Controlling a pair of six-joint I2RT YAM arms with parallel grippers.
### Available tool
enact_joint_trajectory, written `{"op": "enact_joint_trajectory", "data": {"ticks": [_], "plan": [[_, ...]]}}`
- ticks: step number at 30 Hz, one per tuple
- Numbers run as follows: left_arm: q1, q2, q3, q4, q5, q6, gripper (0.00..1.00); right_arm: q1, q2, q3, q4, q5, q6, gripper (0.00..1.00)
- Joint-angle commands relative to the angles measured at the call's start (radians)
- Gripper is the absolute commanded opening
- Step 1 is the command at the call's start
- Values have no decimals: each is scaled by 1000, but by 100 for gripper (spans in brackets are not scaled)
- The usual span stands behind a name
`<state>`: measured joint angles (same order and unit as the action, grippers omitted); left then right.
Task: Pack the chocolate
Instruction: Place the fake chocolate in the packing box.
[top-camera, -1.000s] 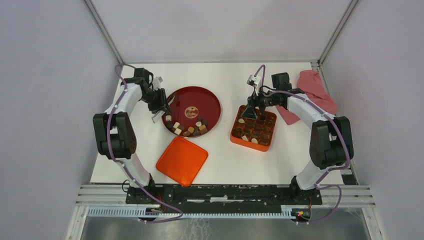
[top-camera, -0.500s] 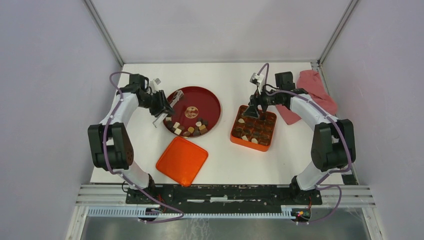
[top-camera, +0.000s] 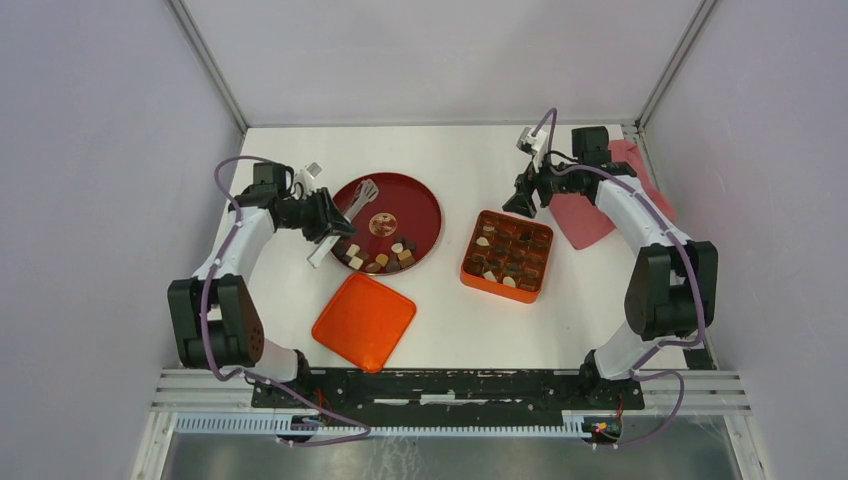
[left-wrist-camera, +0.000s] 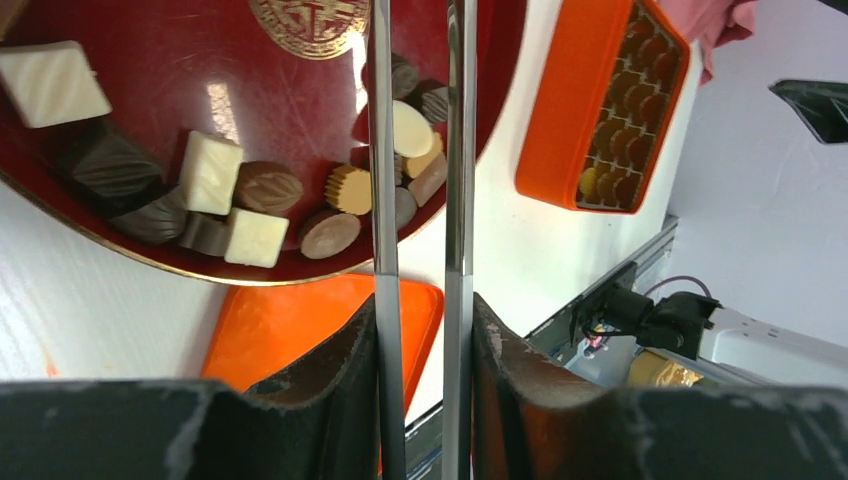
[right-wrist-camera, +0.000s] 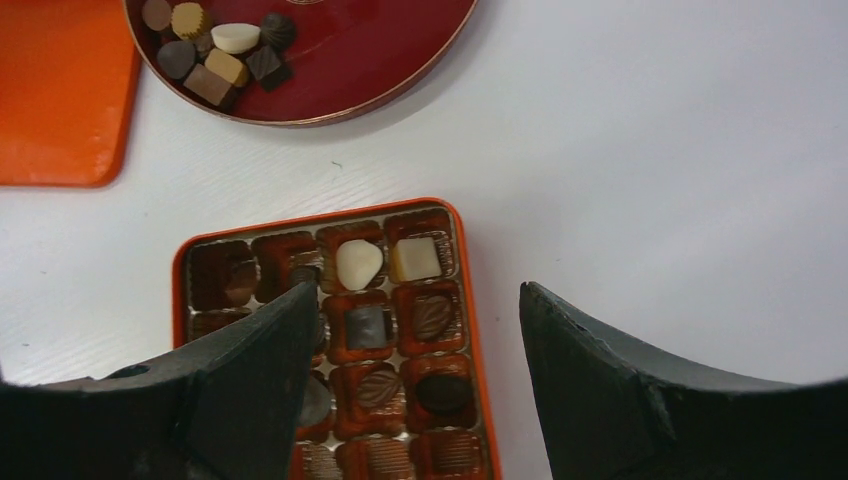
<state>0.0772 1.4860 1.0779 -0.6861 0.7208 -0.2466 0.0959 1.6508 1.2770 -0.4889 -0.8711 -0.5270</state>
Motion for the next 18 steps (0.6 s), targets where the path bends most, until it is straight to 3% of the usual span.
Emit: {"op": "enact_joint_trajectory", "data": {"ticks": [1,4,7,18], "plan": [[6,-76,-16,84,109,-63,2,-3,17,48,-66,4,-217,80],[7,-93,-45,111,131,-75,2,-5,31,55,-136,16,-428,81],[6,-114,-67,119,142,-80,2,-4,65,83,-180,62,-506,81],[6,-159,-95,116,157,-80,2,22,218,173,-201,134,-514,69]]}}
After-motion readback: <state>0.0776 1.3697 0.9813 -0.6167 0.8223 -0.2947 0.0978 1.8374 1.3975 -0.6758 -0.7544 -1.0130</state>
